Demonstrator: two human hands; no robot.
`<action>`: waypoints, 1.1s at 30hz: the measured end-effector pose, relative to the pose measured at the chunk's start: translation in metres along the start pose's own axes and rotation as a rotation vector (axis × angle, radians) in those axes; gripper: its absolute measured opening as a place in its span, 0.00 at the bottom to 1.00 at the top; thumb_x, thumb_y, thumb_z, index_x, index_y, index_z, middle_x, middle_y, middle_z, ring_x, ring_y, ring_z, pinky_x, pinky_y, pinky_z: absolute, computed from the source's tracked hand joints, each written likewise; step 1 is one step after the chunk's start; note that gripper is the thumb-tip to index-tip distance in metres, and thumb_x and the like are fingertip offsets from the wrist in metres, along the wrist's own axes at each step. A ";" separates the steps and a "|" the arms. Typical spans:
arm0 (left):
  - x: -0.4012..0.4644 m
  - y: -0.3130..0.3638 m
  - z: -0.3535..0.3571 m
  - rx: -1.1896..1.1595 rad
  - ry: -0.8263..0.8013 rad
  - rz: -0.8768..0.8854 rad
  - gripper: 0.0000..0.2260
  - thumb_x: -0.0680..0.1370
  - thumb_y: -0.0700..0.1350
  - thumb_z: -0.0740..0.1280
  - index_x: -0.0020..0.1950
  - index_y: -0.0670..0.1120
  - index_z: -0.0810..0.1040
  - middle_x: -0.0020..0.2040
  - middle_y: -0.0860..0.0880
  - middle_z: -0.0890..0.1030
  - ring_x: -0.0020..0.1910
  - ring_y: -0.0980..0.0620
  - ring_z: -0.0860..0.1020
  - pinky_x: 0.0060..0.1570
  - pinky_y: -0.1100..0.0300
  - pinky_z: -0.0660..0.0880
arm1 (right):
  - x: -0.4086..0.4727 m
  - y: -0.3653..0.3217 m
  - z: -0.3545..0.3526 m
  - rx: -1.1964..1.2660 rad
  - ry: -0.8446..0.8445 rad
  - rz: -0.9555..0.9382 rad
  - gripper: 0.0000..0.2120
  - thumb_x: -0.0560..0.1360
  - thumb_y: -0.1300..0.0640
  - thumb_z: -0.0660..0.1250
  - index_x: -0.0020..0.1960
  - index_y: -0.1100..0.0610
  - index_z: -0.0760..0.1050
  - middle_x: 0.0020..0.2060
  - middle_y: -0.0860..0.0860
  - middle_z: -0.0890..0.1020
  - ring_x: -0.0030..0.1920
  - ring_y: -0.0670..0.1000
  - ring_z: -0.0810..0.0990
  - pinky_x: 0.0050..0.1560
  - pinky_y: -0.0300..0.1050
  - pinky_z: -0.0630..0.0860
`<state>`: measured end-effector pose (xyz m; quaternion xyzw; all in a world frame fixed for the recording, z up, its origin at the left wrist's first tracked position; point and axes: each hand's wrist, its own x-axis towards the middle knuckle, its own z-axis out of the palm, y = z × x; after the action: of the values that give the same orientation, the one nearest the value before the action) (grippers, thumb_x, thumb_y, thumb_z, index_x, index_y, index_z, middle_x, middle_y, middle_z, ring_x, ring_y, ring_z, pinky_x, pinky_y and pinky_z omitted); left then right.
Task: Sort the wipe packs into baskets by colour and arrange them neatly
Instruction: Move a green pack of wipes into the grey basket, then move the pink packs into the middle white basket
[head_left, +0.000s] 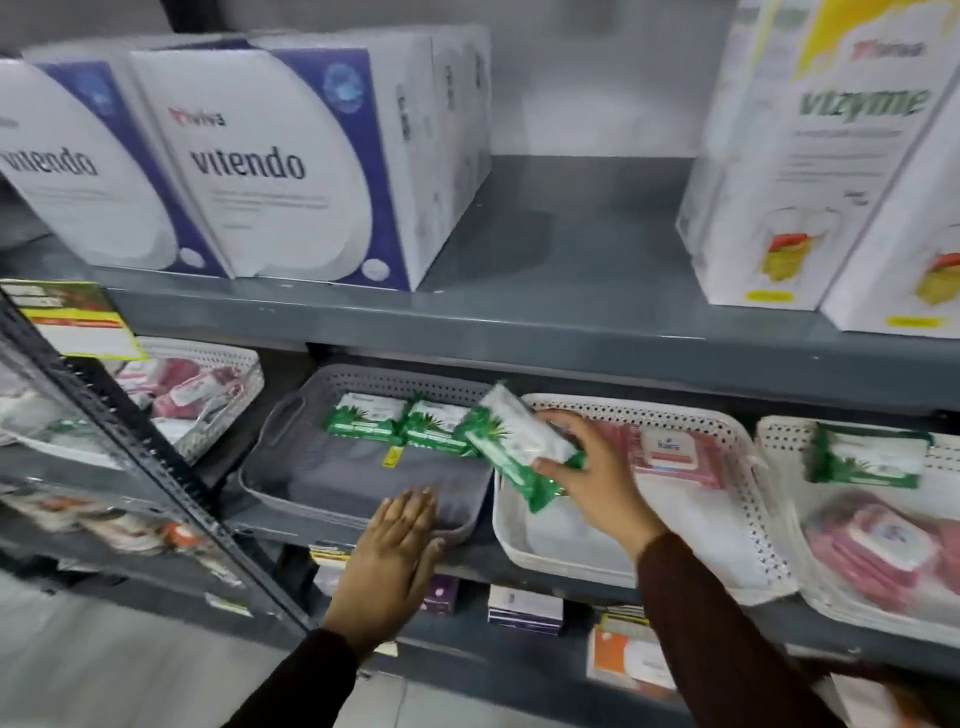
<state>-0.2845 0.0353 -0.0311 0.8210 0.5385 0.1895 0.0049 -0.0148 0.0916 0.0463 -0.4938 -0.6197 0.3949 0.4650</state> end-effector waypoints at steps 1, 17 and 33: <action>-0.005 -0.010 -0.003 -0.013 0.010 0.007 0.22 0.82 0.51 0.54 0.71 0.41 0.71 0.72 0.45 0.71 0.72 0.45 0.68 0.73 0.51 0.57 | 0.013 0.001 0.019 -0.054 -0.066 -0.009 0.28 0.68 0.69 0.76 0.58 0.42 0.78 0.59 0.45 0.81 0.61 0.49 0.78 0.63 0.45 0.74; -0.011 -0.004 -0.011 -0.146 0.049 0.035 0.21 0.83 0.51 0.53 0.70 0.42 0.73 0.71 0.46 0.72 0.72 0.48 0.67 0.72 0.51 0.59 | 0.052 0.022 0.078 -0.889 -0.010 -0.172 0.18 0.72 0.53 0.72 0.62 0.45 0.80 0.67 0.52 0.76 0.71 0.57 0.69 0.64 0.60 0.59; 0.074 0.226 0.060 -0.162 -0.136 0.449 0.26 0.83 0.56 0.47 0.71 0.43 0.71 0.70 0.46 0.74 0.71 0.47 0.69 0.74 0.55 0.58 | -0.104 0.088 -0.239 -0.573 0.602 0.797 0.32 0.70 0.36 0.69 0.63 0.58 0.74 0.54 0.58 0.83 0.54 0.60 0.81 0.57 0.50 0.75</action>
<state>-0.0405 0.0175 -0.0159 0.9278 0.3241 0.1729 0.0648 0.2464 0.0145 0.0042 -0.8862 -0.3081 0.1979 0.2838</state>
